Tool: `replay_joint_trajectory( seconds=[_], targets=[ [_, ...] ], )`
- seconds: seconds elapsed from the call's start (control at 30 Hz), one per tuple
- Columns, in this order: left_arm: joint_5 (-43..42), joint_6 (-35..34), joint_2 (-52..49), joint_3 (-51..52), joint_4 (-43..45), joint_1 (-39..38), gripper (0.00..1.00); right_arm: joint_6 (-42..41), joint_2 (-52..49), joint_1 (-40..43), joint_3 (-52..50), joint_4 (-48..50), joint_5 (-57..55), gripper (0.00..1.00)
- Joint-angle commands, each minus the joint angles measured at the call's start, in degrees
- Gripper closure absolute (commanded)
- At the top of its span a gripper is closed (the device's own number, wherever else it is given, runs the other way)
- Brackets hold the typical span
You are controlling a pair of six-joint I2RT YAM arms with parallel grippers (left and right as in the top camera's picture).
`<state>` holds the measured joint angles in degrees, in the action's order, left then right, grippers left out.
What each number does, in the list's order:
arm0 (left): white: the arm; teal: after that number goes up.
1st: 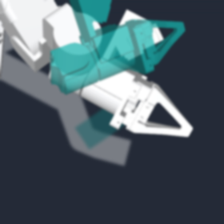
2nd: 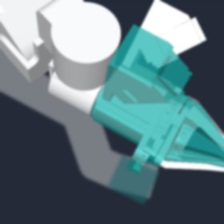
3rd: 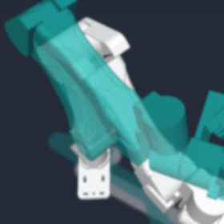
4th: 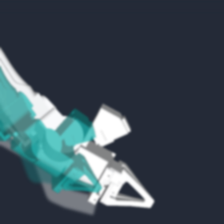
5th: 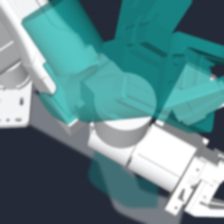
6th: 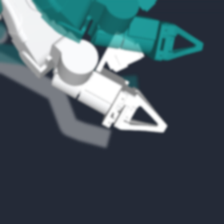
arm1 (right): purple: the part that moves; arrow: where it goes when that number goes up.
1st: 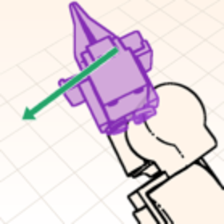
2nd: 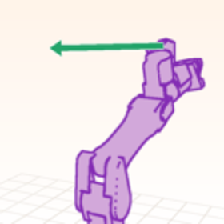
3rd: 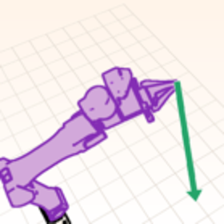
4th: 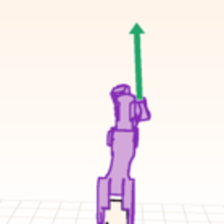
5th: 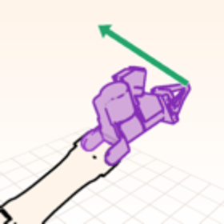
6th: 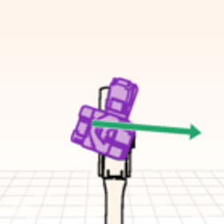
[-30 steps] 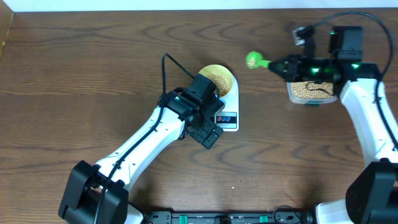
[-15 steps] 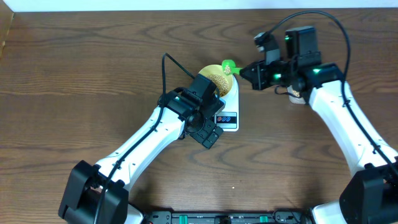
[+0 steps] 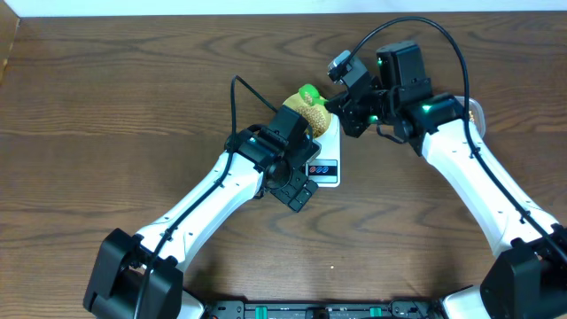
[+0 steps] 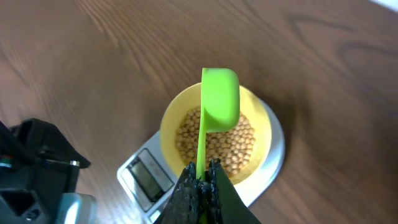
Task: Scoop item into bowl and weigh 50g on scale
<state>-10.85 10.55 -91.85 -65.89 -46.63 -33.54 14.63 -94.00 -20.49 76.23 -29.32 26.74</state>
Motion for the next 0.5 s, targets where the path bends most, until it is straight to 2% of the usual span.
replay_joint_trajectory(
  seconds=[0.0,0.47],
  targets=[
    [-0.5,0.57,-0.63,0.26,-0.22,-0.09,0.02,6.75,0.92,-0.24,1.81,-0.46,-0.92,0.99],
    [-0.5,0.57,-0.63,0.26,-0.22,-0.09,0.02,23.76,1.05,-3.02,1.77,-2.82,-3.41,0.99]
  ],
)
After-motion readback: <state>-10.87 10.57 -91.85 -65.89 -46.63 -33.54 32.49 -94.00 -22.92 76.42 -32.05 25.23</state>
